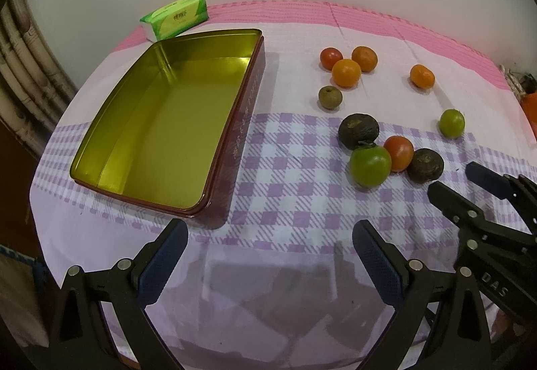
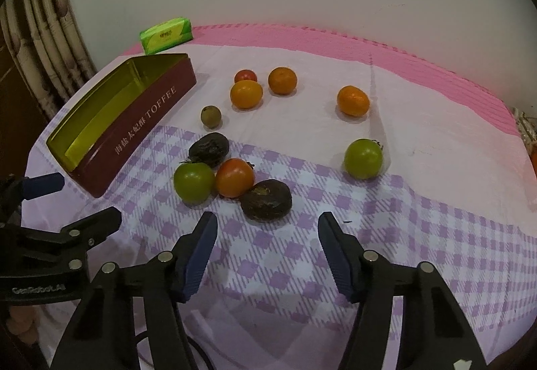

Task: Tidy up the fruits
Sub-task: 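Move both tools toward the cluster of fruits beside the tin, then grasp a dark brown fruit with the right tool while the left tool grasps a green tomato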

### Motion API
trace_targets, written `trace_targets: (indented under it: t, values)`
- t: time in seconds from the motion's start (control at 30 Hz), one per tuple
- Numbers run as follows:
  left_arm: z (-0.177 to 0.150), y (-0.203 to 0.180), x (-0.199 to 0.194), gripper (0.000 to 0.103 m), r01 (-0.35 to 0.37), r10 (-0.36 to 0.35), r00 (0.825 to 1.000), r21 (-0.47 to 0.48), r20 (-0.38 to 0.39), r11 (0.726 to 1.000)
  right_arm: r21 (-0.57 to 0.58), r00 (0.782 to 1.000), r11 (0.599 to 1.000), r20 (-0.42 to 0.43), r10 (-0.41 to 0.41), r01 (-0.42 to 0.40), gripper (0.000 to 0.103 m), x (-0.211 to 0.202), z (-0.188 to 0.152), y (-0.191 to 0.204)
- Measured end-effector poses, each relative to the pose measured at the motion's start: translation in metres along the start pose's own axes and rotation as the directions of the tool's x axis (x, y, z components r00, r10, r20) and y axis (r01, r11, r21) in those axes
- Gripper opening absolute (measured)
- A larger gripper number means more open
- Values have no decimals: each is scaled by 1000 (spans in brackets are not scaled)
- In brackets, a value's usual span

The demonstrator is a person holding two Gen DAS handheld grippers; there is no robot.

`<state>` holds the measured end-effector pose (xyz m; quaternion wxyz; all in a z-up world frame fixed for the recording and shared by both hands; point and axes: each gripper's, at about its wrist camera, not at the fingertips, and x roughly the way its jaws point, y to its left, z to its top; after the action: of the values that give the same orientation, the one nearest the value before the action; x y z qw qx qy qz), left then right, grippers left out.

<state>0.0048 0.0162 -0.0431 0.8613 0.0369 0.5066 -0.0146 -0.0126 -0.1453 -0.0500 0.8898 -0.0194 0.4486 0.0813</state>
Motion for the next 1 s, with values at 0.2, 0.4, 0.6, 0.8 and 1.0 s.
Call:
trace_targets:
  t: [0.2,0.4,0.6,0.8,1.0]
  values:
    - [0,1,3,98,7,-7,1000,0,-9,1000,9,1000,1000,-10,18,-18,58,12,4,-4]
    - [2,2,6,98,11,-11,1000,3,-15,1000,-3,999,1000,-24,30,-30,56,22,7,-4]
    - [4,-2,9,98,15,-15,1000,18,-22,1000,-23,999,999,-48,26,-27,52,33,11,0]
    - [10,-8,11,98,44,-43,999,31,-32,999,-20,997,999,-77,30,-32,37,44,12,-1]
    - [19,-19,18,98,100,-97,994,48,-49,994,6,998,1000,-65,13,-12,36,46,13,-12]
